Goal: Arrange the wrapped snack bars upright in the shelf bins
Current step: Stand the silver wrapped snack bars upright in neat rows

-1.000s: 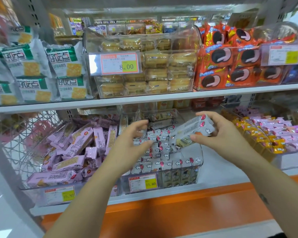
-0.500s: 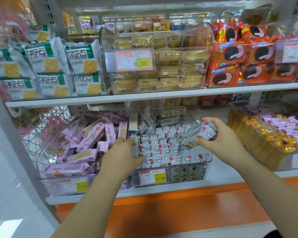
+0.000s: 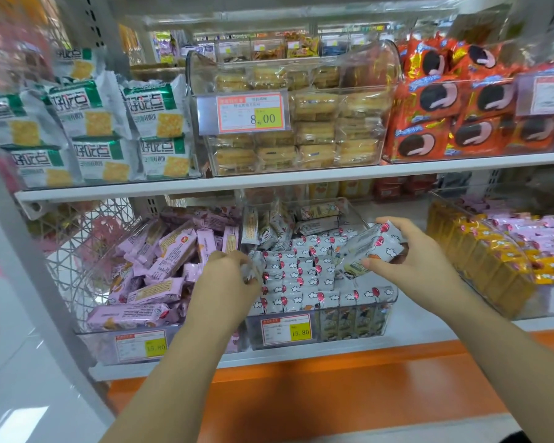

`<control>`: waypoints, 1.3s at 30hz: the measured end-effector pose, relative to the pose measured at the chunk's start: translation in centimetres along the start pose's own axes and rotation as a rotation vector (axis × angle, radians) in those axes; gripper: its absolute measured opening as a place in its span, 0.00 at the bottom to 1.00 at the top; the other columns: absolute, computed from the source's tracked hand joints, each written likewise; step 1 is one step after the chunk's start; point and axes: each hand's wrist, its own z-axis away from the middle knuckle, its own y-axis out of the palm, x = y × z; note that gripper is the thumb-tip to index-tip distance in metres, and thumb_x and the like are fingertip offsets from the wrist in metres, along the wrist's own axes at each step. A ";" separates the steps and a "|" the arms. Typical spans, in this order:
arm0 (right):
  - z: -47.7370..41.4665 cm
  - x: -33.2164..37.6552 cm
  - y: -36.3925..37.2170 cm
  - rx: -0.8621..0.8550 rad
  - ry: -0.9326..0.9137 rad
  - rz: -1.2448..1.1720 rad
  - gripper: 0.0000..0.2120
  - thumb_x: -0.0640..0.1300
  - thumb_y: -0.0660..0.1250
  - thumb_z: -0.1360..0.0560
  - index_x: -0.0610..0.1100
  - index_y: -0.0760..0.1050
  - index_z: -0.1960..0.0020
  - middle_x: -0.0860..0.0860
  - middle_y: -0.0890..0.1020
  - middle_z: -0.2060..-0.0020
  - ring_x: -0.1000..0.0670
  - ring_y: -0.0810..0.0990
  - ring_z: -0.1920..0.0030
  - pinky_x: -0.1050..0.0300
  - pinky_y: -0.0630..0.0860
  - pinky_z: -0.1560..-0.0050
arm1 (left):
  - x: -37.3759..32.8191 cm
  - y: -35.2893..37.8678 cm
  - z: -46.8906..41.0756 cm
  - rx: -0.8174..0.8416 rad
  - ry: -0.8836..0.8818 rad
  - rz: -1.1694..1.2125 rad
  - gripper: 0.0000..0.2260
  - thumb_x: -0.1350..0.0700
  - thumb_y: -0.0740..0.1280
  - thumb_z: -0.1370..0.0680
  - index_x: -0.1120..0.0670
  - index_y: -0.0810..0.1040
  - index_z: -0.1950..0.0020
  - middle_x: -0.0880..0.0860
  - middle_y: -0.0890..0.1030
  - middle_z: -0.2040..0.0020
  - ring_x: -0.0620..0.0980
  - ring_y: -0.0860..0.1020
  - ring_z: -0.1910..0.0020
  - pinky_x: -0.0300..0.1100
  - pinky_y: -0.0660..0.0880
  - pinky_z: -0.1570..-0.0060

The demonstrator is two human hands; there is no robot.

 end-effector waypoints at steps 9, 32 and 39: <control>0.2 -0.2 0.0 0.025 0.022 0.011 0.29 0.48 0.75 0.31 0.55 0.67 0.34 0.53 0.76 0.39 0.49 0.74 0.39 0.50 0.72 0.40 | 0.3 -0.8 0.3 0.062 -0.019 -0.027 0.18 0.57 0.68 0.26 0.55 0.74 0.36 0.55 0.74 0.39 0.50 0.75 0.64 0.40 0.72 0.65; 0.4 0.5 -1.6 0.000 -0.012 0.036 0.29 0.47 0.73 0.30 0.54 0.66 0.32 0.56 0.72 0.36 0.55 0.68 0.37 0.61 0.64 0.45 | -5.3 2.5 -1.1 0.369 -0.047 0.860 0.19 0.62 0.67 0.24 0.49 0.64 0.39 0.52 0.77 0.52 0.48 0.79 0.56 0.38 0.78 0.58; -2.3 0.2 -2.4 0.209 -0.041 0.176 0.33 0.50 0.74 0.31 0.55 0.63 0.30 0.56 0.71 0.36 0.64 0.67 0.65 0.63 0.66 0.54 | -7.8 4.6 -5.3 0.386 0.135 0.528 0.14 0.49 0.68 0.25 0.45 0.71 0.40 0.47 0.80 0.49 0.45 0.78 0.56 0.41 0.73 0.60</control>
